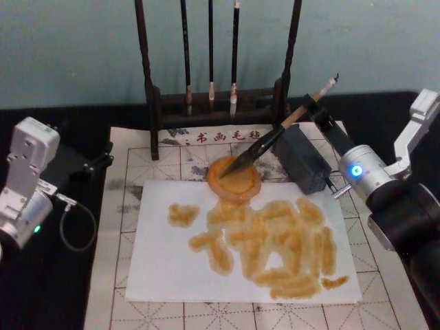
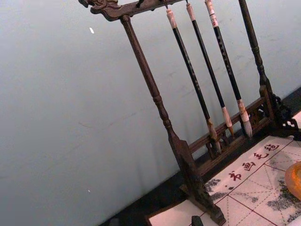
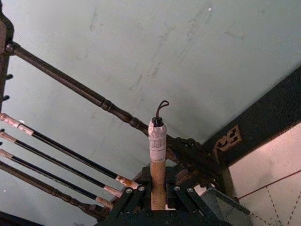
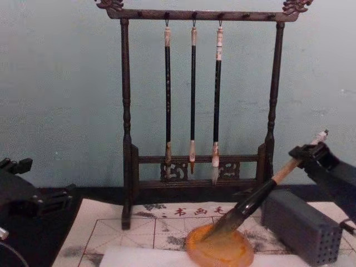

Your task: Pick up the brush from the inkstone, write on the paper, then place the brush back to its original position.

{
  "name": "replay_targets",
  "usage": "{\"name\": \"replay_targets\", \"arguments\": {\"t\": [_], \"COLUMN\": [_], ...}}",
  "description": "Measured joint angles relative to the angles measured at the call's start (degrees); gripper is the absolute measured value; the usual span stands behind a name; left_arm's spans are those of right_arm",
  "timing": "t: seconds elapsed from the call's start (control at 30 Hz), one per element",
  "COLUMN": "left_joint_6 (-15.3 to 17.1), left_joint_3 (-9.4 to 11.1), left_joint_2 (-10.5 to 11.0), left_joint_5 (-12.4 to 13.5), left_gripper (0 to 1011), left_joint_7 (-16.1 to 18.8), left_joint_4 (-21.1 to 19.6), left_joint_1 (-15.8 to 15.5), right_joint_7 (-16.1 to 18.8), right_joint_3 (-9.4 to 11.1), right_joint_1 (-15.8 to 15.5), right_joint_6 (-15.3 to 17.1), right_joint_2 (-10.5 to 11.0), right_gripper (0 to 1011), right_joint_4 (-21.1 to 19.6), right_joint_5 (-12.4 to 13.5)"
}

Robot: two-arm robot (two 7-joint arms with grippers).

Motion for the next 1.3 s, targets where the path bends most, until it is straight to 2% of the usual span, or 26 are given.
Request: {"name": "replay_targets", "arguments": {"t": [0.47, 1.3], "left_joint_6": [0.0, 0.0], "left_joint_3": [0.0, 0.0], "left_joint_2": [0.0, 0.0], "left_joint_5": [0.0, 0.0], "left_gripper": [1001, 1001], "left_joint_7": [0.0, 0.0], "left_joint_4": [0.0, 0.0], "left_joint_1": [0.0, 0.0], "right_joint_7": [-0.9, -2.3], "right_joint_3": [-0.8, -0.7], "right_joint_1": [0.8, 1.2], "right_joint_6": [-1.0, -0.9], "right_joint_2": [-0.8, -1.3], "right_gripper": [199, 199], "right_joint_4": [1.8, 2.8], "right_joint_5": [-0.1, -0.9]}}
